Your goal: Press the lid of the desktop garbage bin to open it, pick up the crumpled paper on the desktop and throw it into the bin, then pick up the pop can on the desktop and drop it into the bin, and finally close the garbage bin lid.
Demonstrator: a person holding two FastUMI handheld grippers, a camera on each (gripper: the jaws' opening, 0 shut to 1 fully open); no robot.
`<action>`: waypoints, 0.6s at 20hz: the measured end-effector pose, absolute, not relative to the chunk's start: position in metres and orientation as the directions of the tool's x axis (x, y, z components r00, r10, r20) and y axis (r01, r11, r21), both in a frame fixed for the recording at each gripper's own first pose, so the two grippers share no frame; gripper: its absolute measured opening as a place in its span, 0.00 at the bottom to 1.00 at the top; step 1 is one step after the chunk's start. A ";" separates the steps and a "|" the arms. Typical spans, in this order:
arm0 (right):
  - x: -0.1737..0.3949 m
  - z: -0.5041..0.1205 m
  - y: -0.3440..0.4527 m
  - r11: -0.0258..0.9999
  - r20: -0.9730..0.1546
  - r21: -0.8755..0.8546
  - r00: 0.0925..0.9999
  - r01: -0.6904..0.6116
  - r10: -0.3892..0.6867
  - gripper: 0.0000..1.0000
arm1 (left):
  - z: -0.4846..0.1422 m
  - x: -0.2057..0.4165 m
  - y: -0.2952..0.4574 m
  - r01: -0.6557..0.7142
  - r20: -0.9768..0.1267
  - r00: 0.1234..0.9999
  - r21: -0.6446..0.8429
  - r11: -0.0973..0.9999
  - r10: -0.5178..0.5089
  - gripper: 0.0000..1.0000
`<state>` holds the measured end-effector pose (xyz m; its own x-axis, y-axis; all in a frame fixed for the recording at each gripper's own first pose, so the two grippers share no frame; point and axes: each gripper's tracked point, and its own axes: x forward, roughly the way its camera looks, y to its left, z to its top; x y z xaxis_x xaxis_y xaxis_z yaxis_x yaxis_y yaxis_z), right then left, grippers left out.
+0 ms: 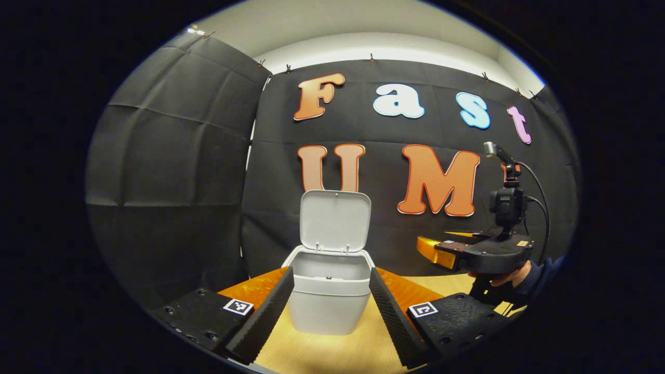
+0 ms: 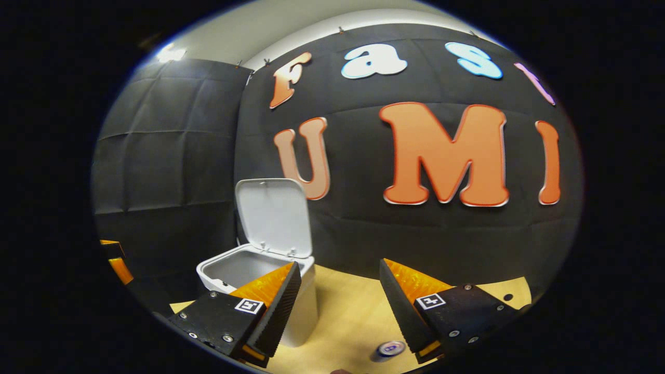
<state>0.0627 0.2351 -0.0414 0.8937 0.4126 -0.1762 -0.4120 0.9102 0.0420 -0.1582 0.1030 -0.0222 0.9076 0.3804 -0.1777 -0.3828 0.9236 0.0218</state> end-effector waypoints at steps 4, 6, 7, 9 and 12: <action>0.047 -0.045 0.161 0.957 -0.202 0.017 0.936 -0.290 0.287 0.91 | -0.029 -0.136 0.072 -0.298 -0.192 0.936 0.009 0.955 0.294 0.93; 0.037 -0.044 0.128 0.973 -0.212 0.012 0.950 -0.232 0.229 0.91 | -0.035 -0.124 0.055 -0.252 -0.204 0.947 0.001 0.968 0.247 0.93; 0.033 -0.043 0.115 0.978 -0.216 0.018 0.954 -0.208 0.207 0.91 | -0.037 -0.118 0.046 -0.230 -0.210 0.952 -0.002 0.973 0.225 0.93; 0.022 -0.043 0.087 0.987 -0.221 0.019 0.962 -0.159 0.159 0.91 | -0.043 -0.109 0.027 -0.182 -0.221 0.959 -0.007 0.983 0.176 0.93; 0.007 -0.044 0.048 0.997 -0.224 -0.008 0.971 -0.083 0.079 0.91 | -0.056 -0.095 -0.002 -0.112 -0.239 0.965 -0.012 0.994 0.105 0.93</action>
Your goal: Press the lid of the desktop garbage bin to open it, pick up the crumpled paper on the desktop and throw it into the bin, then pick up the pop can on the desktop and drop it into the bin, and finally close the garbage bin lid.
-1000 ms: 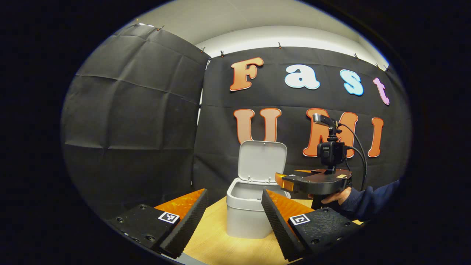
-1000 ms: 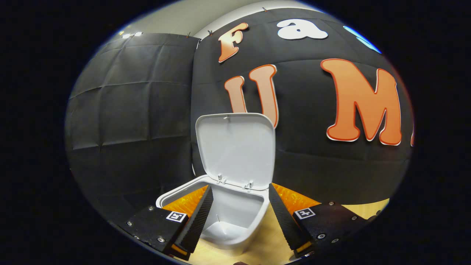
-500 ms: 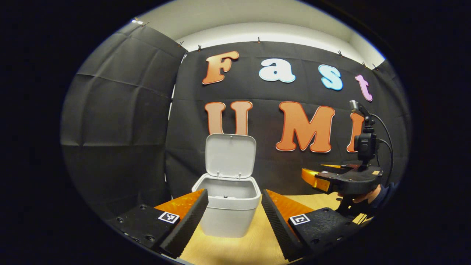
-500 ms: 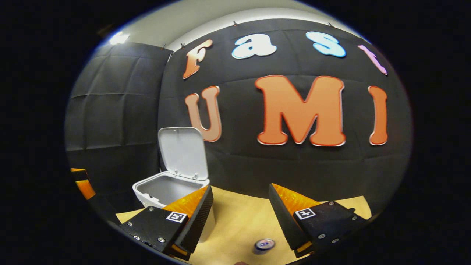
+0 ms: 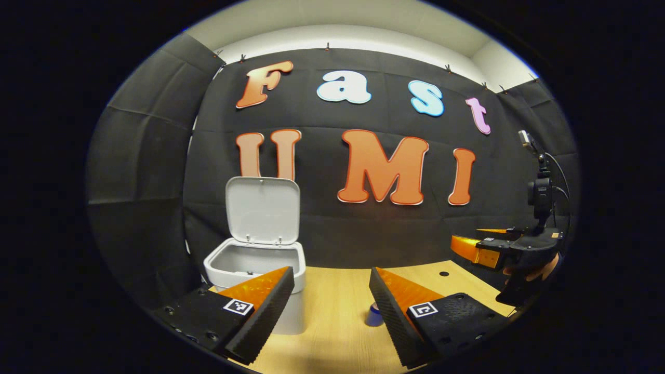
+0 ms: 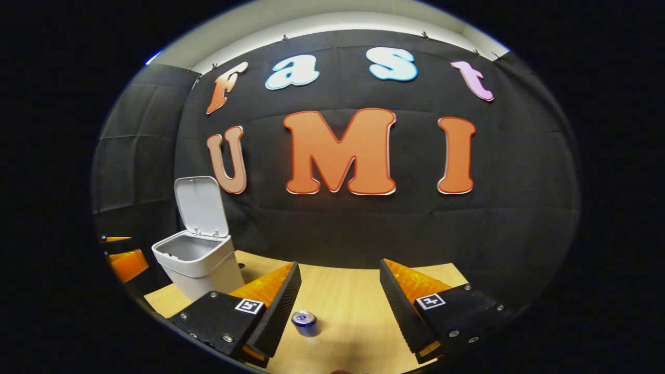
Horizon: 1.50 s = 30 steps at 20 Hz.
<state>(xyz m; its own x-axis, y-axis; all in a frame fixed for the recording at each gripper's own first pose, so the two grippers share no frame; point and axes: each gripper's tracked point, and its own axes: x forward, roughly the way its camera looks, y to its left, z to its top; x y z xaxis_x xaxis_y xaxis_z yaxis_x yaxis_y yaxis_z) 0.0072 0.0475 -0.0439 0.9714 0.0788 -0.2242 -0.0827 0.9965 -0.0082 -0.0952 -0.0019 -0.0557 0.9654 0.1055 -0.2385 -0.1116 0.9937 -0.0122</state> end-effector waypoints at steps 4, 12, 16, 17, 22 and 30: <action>-0.014 -0.049 0.013 0.999 -0.239 -0.035 0.971 -0.019 0.010 0.91 | -0.073 -0.080 -0.039 -0.020 -0.257 0.966 -0.015 1.000 0.016 0.93; -0.035 -0.051 -0.017 0.999 -0.259 -0.037 0.965 0.040 -0.048 0.91 | -0.142 -0.049 -0.090 0.095 -0.337 0.937 -0.010 0.995 -0.093 0.93; -0.042 -0.055 -0.031 0.996 -0.280 -0.038 0.956 0.080 -0.087 0.91 | -0.194 -0.031 -0.107 0.137 -0.400 0.908 -0.004 0.991 -0.127 0.93; -0.044 -0.057 -0.036 0.995 -0.285 -0.038 0.953 0.092 -0.099 0.91 | -0.210 -0.027 -0.107 0.134 -0.425 0.896 -0.009 0.991 -0.125 0.93; -0.053 -0.057 -0.056 0.987 -0.293 -0.059 0.942 0.151 -0.162 0.91 | -0.271 -0.005 -0.106 0.116 -0.516 0.849 -0.032 0.993 -0.116 0.94; -0.063 -0.058 -0.075 0.971 -0.304 -0.088 0.922 0.223 -0.240 0.91 | -0.360 0.013 -0.115 0.119 -0.661 0.742 -0.038 0.992 -0.114 0.97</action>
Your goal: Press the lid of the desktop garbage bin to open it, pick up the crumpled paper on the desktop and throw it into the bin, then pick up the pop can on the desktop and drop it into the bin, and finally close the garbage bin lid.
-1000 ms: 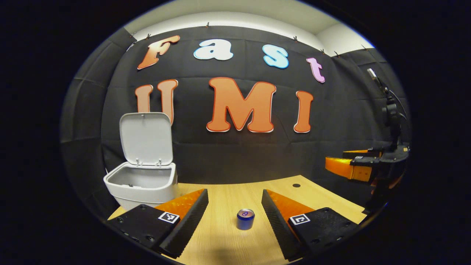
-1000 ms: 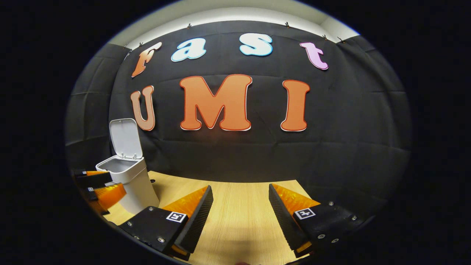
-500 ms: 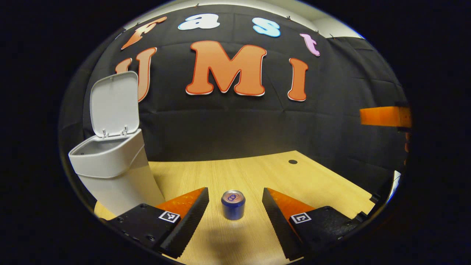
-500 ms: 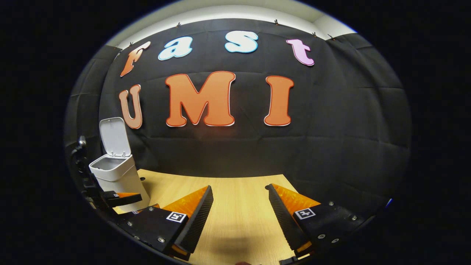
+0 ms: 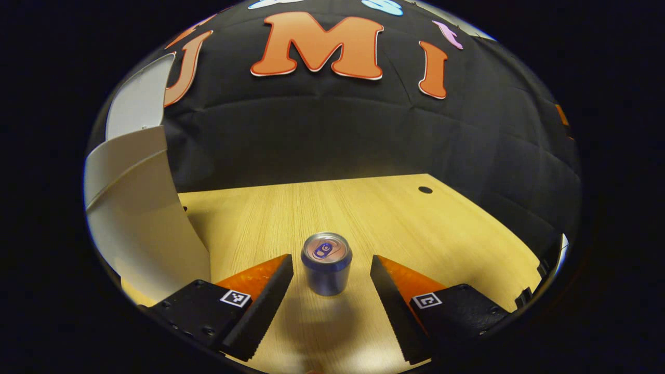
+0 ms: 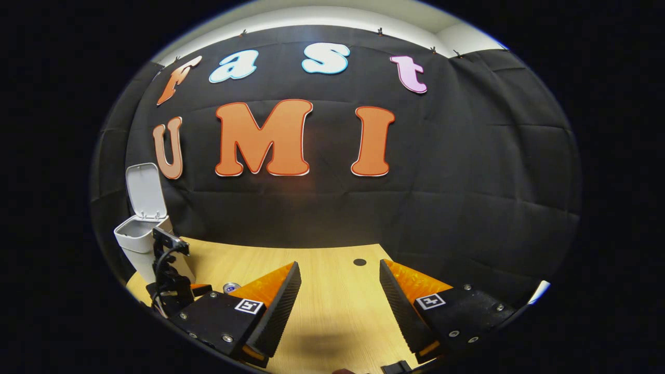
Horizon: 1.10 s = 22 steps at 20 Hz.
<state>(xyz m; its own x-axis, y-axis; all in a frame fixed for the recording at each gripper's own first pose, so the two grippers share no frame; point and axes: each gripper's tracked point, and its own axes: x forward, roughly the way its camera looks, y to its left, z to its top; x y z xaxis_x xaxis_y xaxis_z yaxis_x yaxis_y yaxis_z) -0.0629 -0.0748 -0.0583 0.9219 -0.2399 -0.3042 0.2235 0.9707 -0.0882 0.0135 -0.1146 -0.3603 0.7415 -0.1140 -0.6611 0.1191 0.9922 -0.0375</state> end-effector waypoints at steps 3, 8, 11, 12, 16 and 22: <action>-0.067 -0.058 -0.076 0.967 -0.308 -0.095 0.917 0.236 -0.254 0.91 | -0.388 0.020 -0.111 0.092 -0.698 0.710 -0.038 0.995 -0.093 0.98; -0.073 -0.061 -0.077 0.960 -0.320 -0.119 0.906 0.252 -0.278 0.93 | -0.414 0.036 -0.112 0.093 -0.721 0.687 -0.030 0.995 -0.086 0.98; -0.074 -0.062 -0.077 0.957 -0.328 -0.125 0.900 0.261 -0.288 0.93 | -0.424 0.043 -0.113 0.105 -0.725 0.682 -0.031 0.994 -0.095 0.97; -0.075 -0.063 -0.077 0.956 -0.332 -0.125 0.897 0.264 -0.291 0.93 | -0.426 0.045 -0.113 0.104 -0.725 0.682 -0.033 0.994 -0.096 0.97; -0.075 -0.064 -0.070 0.957 -0.336 -0.124 0.896 0.263 -0.290 0.93 | -0.426 0.045 -0.115 0.115 -0.725 0.679 -0.047 0.992 -0.113 0.86; -0.074 -0.066 -0.061 0.963 -0.338 -0.118 0.902 0.243 -0.269 0.93 | -0.403 0.048 -0.110 0.123 -0.699 0.705 -0.043 0.991 -0.118 0.83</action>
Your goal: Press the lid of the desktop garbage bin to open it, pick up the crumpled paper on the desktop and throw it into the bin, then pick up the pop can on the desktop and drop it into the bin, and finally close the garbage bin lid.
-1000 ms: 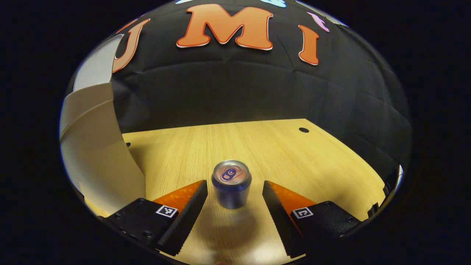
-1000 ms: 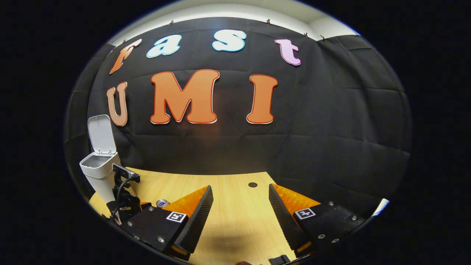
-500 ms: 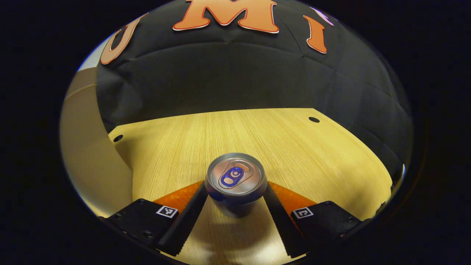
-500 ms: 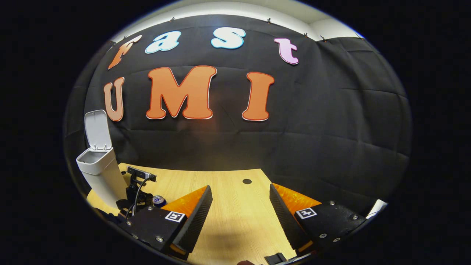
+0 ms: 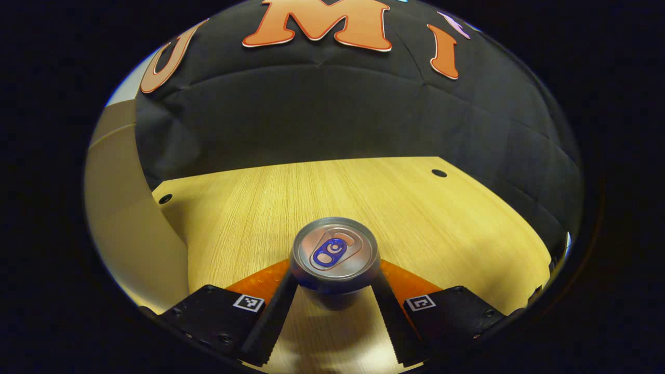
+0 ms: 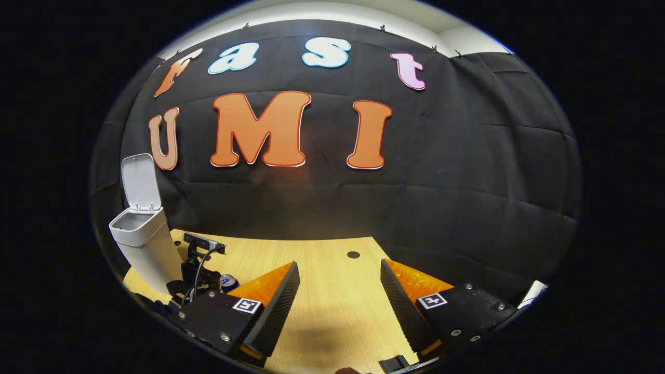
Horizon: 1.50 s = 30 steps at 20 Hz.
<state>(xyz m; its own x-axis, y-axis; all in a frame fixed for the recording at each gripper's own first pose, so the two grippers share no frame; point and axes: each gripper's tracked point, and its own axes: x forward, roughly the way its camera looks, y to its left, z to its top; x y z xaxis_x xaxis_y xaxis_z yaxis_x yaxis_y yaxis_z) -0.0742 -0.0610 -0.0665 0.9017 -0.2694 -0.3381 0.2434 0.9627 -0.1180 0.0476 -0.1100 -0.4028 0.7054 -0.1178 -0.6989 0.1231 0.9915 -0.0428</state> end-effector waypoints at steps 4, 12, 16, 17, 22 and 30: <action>-0.069 -0.068 -0.054 0.969 -0.335 -0.106 0.910 0.223 -0.245 0.93 | -0.360 0.045 -0.111 0.120 -0.660 0.740 -0.062 0.991 -0.131 0.83; -0.048 -0.074 -0.036 0.987 -0.321 -0.062 0.934 0.145 -0.157 0.94 | -0.240 0.031 -0.079 0.078 -0.502 0.858 -0.082 0.994 -0.108 0.81; -0.038 -0.077 -0.027 0.994 -0.317 -0.038 0.942 0.107 -0.113 0.93 | -0.201 0.013 -0.062 0.047 -0.500 0.862 -0.074 0.996 -0.078 0.81; -0.034 -0.077 -0.026 0.995 -0.313 -0.033 0.944 0.097 -0.103 0.93 | -0.189 0.008 -0.058 0.043 -0.496 0.866 -0.055 0.998 -0.064 0.80; -0.016 -0.079 -0.009 0.999 -0.305 -0.009 0.951 0.048 -0.048 0.93 | -0.133 -0.017 -0.039 0.001 -0.446 0.895 -0.055 0.998 -0.026 0.81; 0.007 -0.080 0.033 0.999 -0.291 0.001 0.956 -0.039 0.038 0.93 | -0.066 -0.031 0.045 -0.174 -0.382 0.911 -0.015 0.985 0.155 0.80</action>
<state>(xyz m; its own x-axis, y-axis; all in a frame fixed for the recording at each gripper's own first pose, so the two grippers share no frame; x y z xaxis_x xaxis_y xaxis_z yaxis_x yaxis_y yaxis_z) 0.0066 0.0329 -0.0801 0.9559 0.0376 -0.2912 -0.0389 0.9992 0.0013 -0.0313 0.0454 -0.0661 0.9111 0.1555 -0.3817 -0.1742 0.9846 -0.0147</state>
